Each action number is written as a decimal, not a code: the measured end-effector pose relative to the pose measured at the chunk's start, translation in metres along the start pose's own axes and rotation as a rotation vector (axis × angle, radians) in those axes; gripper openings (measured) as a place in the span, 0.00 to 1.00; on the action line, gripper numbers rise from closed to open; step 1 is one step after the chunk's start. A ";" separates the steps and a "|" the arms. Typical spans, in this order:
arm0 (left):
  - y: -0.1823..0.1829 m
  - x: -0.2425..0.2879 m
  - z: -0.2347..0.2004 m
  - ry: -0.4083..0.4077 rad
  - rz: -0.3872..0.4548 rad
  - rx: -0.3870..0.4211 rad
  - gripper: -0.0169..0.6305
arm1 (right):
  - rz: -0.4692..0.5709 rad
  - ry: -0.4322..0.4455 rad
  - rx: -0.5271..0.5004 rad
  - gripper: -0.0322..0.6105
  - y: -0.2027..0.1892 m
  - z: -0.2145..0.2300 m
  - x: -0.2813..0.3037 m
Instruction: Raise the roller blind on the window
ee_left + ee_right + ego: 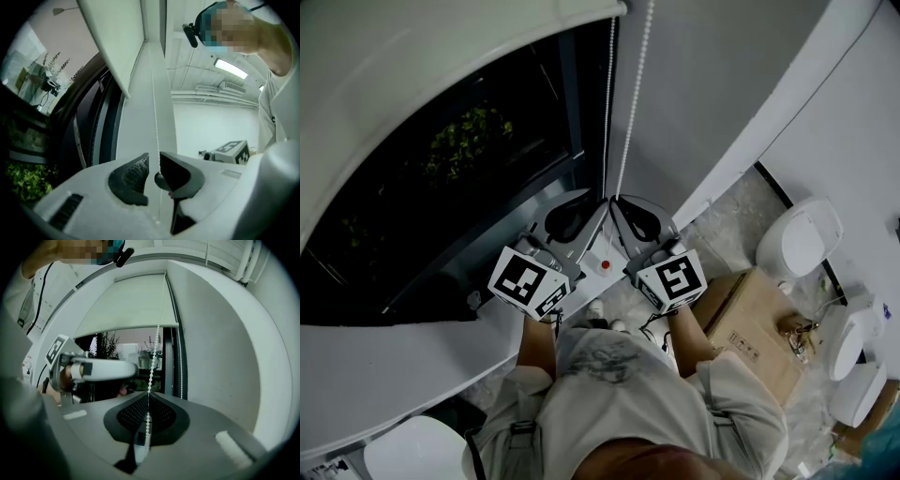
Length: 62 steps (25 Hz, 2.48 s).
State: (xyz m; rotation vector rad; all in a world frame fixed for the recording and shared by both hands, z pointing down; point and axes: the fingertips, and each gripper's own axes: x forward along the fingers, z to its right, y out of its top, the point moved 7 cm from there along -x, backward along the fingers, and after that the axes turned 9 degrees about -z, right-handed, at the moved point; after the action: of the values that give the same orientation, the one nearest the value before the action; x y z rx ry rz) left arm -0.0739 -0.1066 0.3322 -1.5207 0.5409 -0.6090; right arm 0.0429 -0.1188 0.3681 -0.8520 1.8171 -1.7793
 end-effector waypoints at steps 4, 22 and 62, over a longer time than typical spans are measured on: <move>0.037 0.007 0.000 0.001 0.056 0.057 0.16 | 0.013 -0.001 -0.002 0.07 0.002 -0.001 0.000; 0.108 0.033 -0.003 0.023 0.114 0.170 0.07 | 0.001 0.000 -0.023 0.07 0.002 -0.009 0.006; 0.007 0.032 -0.008 0.023 -0.038 -0.036 0.04 | -0.194 0.023 0.030 0.07 -0.090 -0.017 0.010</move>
State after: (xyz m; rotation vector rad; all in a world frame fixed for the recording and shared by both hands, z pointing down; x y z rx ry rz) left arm -0.0554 -0.1337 0.3273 -1.5627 0.5442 -0.6497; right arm 0.0337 -0.1115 0.4594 -1.0299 1.7693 -1.9365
